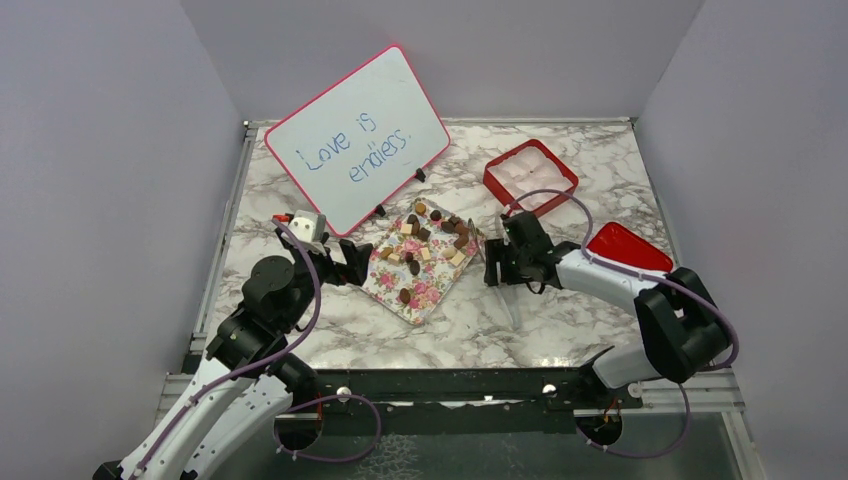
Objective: Pack the chocolate
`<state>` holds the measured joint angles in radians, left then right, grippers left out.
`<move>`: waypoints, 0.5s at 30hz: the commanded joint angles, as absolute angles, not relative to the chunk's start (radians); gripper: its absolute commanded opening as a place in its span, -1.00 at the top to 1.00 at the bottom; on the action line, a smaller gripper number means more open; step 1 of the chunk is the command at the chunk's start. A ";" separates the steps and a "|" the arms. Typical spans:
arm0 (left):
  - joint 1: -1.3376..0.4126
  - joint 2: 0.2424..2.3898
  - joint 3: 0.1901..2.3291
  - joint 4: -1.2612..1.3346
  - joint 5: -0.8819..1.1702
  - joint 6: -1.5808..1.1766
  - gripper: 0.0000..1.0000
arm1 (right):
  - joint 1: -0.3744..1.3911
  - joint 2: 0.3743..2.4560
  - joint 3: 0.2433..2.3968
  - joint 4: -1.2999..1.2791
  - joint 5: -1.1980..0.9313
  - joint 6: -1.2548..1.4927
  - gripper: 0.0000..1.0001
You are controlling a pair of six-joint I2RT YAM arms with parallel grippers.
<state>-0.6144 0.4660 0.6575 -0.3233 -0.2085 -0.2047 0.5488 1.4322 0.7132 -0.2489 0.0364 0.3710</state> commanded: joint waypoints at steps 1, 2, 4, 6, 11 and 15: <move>-0.609 0.466 0.649 -0.310 -0.207 -0.199 -0.98 | 0.556 1.487 0.716 -0.219 0.070 0.390 -0.42; -0.610 0.465 0.648 -0.311 -0.208 -0.199 -0.98 | 0.556 1.497 0.726 -0.227 0.076 0.393 -0.40; -0.609 0.464 0.650 -0.312 -0.210 -0.198 -0.98 | 0.557 1.514 0.736 -0.237 0.083 0.392 -0.37; -0.610 0.461 0.649 -0.314 -0.211 -0.198 -0.98 | 0.558 1.516 0.738 -0.242 0.090 0.393 -0.33; -0.610 0.447 0.647 -0.317 -0.208 -0.200 -0.98 | 0.564 1.480 0.753 -0.289 0.139 0.380 -0.15; -0.610 0.456 0.648 -0.317 -0.198 -0.209 -0.98 | 0.563 1.406 0.787 -0.373 0.182 0.357 0.00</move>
